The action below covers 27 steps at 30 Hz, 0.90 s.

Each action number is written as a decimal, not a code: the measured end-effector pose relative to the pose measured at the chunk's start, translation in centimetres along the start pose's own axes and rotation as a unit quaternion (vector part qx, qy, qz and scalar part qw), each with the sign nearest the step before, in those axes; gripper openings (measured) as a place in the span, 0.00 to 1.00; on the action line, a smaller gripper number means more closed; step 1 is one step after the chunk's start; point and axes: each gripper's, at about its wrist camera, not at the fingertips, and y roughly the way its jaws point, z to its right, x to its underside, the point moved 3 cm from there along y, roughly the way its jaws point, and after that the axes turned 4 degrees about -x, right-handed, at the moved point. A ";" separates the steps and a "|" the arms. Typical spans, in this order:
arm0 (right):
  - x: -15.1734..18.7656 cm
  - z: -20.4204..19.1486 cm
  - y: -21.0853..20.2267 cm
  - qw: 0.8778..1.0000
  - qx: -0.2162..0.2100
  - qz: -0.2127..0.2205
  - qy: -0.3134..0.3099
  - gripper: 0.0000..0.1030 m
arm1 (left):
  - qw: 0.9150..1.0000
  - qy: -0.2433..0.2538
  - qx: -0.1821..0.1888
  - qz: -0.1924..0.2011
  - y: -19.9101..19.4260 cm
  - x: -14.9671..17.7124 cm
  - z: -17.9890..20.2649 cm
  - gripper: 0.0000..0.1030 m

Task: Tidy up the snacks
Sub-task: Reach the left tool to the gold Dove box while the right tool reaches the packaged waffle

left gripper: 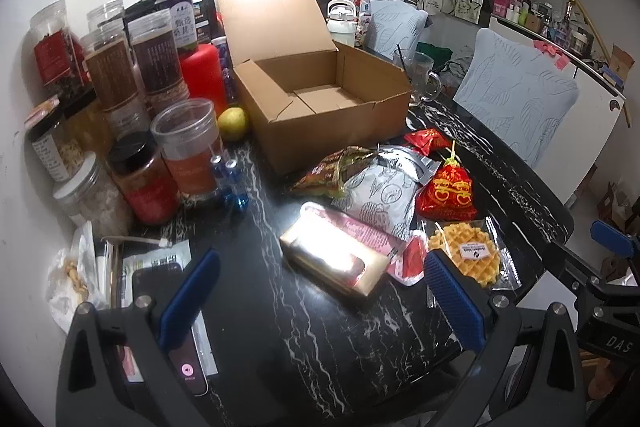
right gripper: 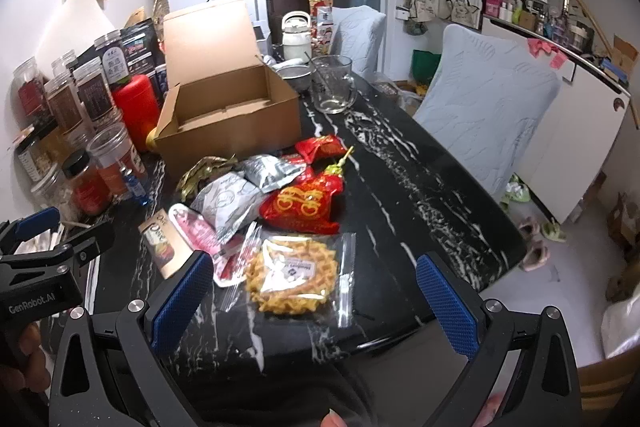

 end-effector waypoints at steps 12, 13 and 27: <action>2.3 -0.2 2.3 0.999 -0.034 -0.028 0.004 1.00 | 0.999 -0.025 0.012 -0.029 2.1 2.2 -0.9 1.00; 2.5 -0.2 2.4 0.999 -0.035 -0.030 0.005 1.00 | 0.999 -0.026 0.013 -0.031 2.3 2.3 -0.9 1.00; 3.5 1.7 6.3 0.997 -0.043 -0.062 0.017 1.00 | 0.996 -0.056 0.014 -0.063 7.0 1.8 0.4 1.00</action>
